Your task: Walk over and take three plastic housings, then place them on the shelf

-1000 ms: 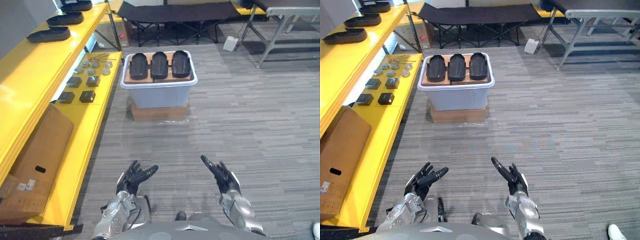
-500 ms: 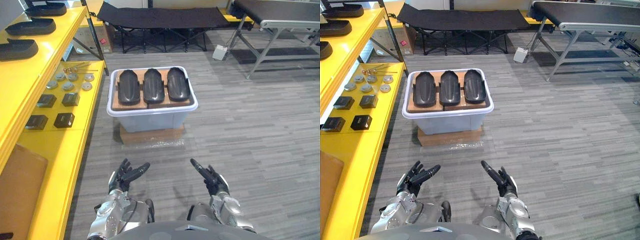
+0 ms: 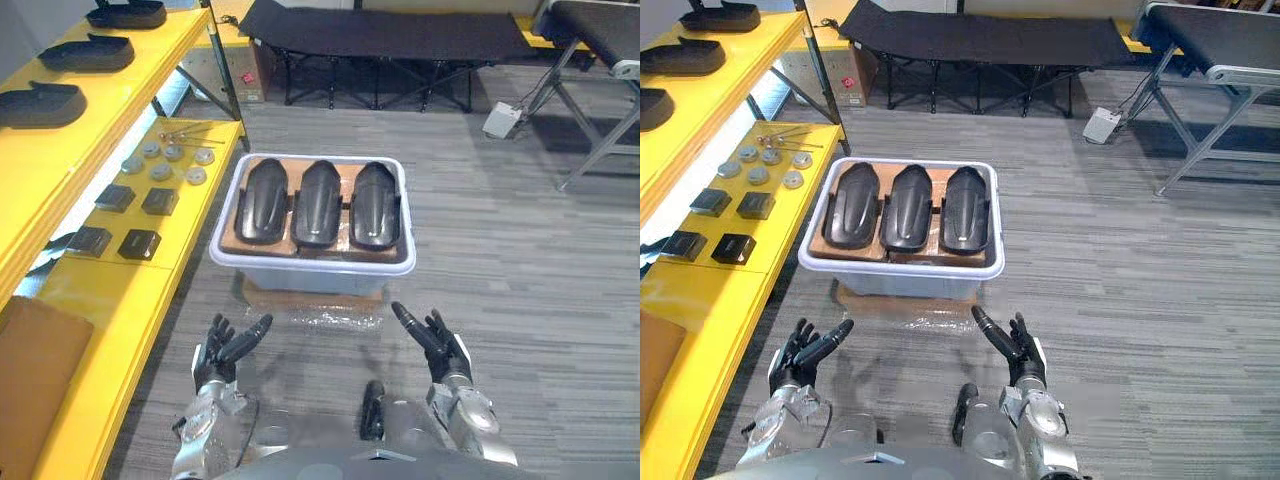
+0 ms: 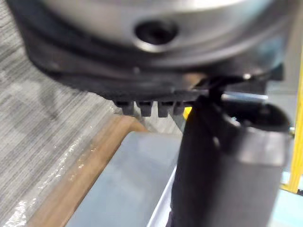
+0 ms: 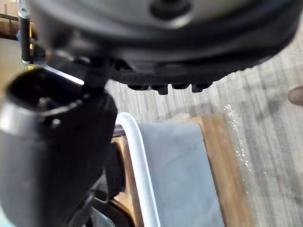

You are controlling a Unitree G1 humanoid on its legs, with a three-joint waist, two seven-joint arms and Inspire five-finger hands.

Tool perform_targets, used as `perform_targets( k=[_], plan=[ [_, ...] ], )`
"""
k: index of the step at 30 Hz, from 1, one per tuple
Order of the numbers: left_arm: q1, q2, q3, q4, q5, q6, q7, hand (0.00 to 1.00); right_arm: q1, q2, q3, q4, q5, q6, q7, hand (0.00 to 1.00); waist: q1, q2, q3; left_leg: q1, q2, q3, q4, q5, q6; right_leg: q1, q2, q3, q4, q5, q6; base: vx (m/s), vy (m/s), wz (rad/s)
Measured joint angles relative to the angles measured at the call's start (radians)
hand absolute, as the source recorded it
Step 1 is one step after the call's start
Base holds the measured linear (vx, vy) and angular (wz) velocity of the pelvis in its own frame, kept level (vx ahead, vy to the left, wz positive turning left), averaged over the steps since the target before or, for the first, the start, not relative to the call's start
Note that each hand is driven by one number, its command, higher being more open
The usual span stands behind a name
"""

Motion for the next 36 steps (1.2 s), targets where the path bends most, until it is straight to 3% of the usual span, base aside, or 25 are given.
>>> perform_targets(
  k=[3,5,6,7,8,9,10,11,13,15,22,27,29,34,36],
  plan=[
    [-0.009,-0.005,0.001,-0.074,0.040,-0.058,0.067,1.00,0.059,-0.014,-0.028,-0.073,-0.029,-0.018,0.041,1.00,-0.011,-0.013,0.006,-0.040,0.041,0.091,-0.052,-0.028,0.000,0.109,-0.001,-0.038,-0.100,0.002,-0.005,0.32,-0.143,0.26],
    [-0.022,-0.013,0.002,-0.135,0.075,-0.115,0.105,1.00,0.092,-0.020,-0.046,-0.112,-0.028,-0.055,0.062,1.00,-0.028,-0.010,0.005,-0.061,0.062,0.134,-0.166,-0.020,-0.013,0.153,-0.002,-0.060,-0.147,0.012,-0.002,0.31,-0.061,0.22],
    [-0.036,-0.013,0.006,-0.174,0.103,-0.147,0.136,1.00,0.107,-0.028,-0.055,-0.131,-0.028,-0.078,0.073,1.00,-0.035,-0.008,0.004,-0.058,0.069,0.142,-0.264,0.006,-0.033,0.167,-0.008,-0.060,-0.155,0.014,0.000,0.24,0.027,-0.08],
    [-0.049,-0.013,0.006,-0.185,0.107,-0.150,0.153,1.00,0.110,-0.033,-0.056,-0.143,-0.028,-0.086,0.072,1.00,-0.035,-0.004,0.002,-0.053,0.070,0.143,-0.303,0.028,-0.031,0.169,-0.009,-0.059,-0.155,0.014,0.001,0.26,0.108,-0.23],
    [-0.078,-0.017,0.006,-0.204,0.117,-0.151,0.190,1.00,0.114,-0.045,-0.055,-0.168,-0.029,-0.099,0.067,1.00,-0.039,0.010,-0.006,-0.045,0.062,0.145,-0.379,0.093,-0.027,0.167,-0.010,-0.059,-0.156,0.015,0.010,0.19,0.186,-0.27],
    [-0.097,-0.024,0.006,-0.231,0.145,-0.151,0.220,1.00,0.116,-0.056,-0.054,-0.197,-0.029,-0.112,0.051,1.00,-0.046,0.025,-0.013,-0.031,0.057,0.149,-0.450,0.205,-0.023,0.166,-0.008,-0.053,-0.156,0.011,0.032,0.19,0.222,-0.23],
    [-0.101,-0.026,0.006,-0.251,0.151,-0.151,0.227,1.00,0.117,-0.058,-0.054,-0.207,-0.029,-0.121,0.044,1.00,-0.052,0.038,-0.019,-0.022,0.054,0.153,-0.477,0.220,-0.030,0.166,-0.007,-0.050,-0.156,0.005,0.042,0.15,0.203,-0.09],
    [-0.104,-0.025,0.006,-0.276,0.172,-0.147,0.233,1.00,0.118,-0.047,-0.057,-0.222,-0.027,-0.129,0.032,1.00,-0.065,0.034,-0.021,0.004,0.040,0.151,-0.519,0.202,-0.044,0.167,-0.017,-0.051,-0.155,0.001,0.060,0.15,0.248,0.09],
    [-0.125,-0.017,-0.001,-0.346,0.204,-0.126,0.251,1.00,0.147,-0.003,-0.042,-0.291,-0.032,-0.130,0.003,1.00,-0.069,-0.010,-0.021,0.039,-0.021,0.157,-0.607,0.220,-0.021,0.162,-0.067,-0.055,-0.156,0.006,0.087,0.13,0.252,0.17],
    [-0.114,-0.009,-0.003,-0.376,0.213,-0.111,0.272,1.00,0.167,0.007,-0.011,-0.335,-0.050,-0.130,-0.009,1.00,-0.066,-0.025,-0.022,0.065,-0.048,0.167,-0.635,0.225,-0.013,0.176,-0.089,-0.061,-0.164,0.015,0.104,0.06,0.119,0.02],
    [-0.012,-0.010,0.005,-0.382,0.222,-0.099,0.332,1.00,0.137,0.010,-0.031,-0.330,-0.056,-0.104,-0.080,1.00,-0.053,-0.033,-0.025,0.083,-0.065,0.161,-0.666,0.223,-0.007,0.205,-0.096,-0.080,-0.199,0.024,0.116,0.00,0.021,0.05],
    [0.035,-0.004,-0.009,-0.503,0.265,-0.074,0.288,1.00,-0.018,-0.033,-0.226,-0.079,-0.064,-0.009,-0.210,1.00,-0.026,-0.052,-0.035,0.066,-0.065,0.136,-0.668,0.231,-0.005,0.218,-0.091,-0.106,-0.212,0.027,0.121,-0.08,-0.017,0.15],
    [0.035,0.005,-0.018,-0.532,0.265,-0.064,0.254,1.00,-0.080,-0.084,-0.247,0.001,-0.045,0.026,-0.238,1.00,-0.021,-0.051,-0.036,0.050,-0.071,0.119,-0.682,0.247,-0.003,0.212,-0.089,-0.119,-0.224,0.035,0.125,-0.08,-0.006,0.25],
    [0.027,0.041,-0.064,-0.539,0.260,-0.027,0.164,1.00,-0.274,-0.180,-0.261,0.189,0.049,0.079,-0.228,1.00,0.005,-0.061,-0.026,-0.003,-0.078,0.086,-0.738,0.313,0.004,0.155,-0.084,-0.149,-0.225,0.057,0.118,-0.07,0.005,0.21],
    [-0.001,0.075,-0.101,-0.538,0.260,-0.016,0.130,1.00,-0.416,-0.222,-0.261,0.333,0.074,0.080,-0.213,1.00,0.033,-0.072,0.005,-0.046,-0.078,0.070,-0.740,0.337,0.008,0.118,-0.074,-0.161,-0.228,0.075,0.109,-0.08,0.019,0.20]
  ],
)
